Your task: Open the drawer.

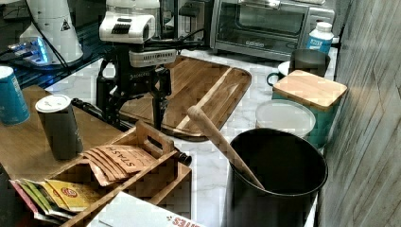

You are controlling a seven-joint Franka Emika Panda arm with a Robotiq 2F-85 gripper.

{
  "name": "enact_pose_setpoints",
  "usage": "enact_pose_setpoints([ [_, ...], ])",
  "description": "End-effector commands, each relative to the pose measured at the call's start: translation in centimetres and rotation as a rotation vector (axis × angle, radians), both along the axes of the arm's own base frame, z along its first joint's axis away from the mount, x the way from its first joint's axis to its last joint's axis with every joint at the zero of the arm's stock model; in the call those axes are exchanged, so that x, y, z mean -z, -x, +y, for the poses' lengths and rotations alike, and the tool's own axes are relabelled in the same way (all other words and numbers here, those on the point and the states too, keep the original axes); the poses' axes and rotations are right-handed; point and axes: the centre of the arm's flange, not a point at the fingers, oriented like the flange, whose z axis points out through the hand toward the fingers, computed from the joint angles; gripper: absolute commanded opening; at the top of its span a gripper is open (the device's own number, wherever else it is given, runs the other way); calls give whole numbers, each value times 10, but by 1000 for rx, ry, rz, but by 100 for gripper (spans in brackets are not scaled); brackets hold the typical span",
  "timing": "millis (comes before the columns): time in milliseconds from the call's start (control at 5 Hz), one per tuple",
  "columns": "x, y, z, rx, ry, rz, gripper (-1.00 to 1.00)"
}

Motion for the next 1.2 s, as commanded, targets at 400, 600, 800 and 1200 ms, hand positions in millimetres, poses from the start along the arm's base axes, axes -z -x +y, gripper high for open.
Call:
enact_pose_setpoints([
  [400,-12,-40,129,-267,-111,-21,100],
  [600,-18,-48,174,-244,-130,-10,100],
  [800,-18,-58,219,-278,-177,-13,100],
  [1200,-24,-65,293,-231,-191,-27,100],
])
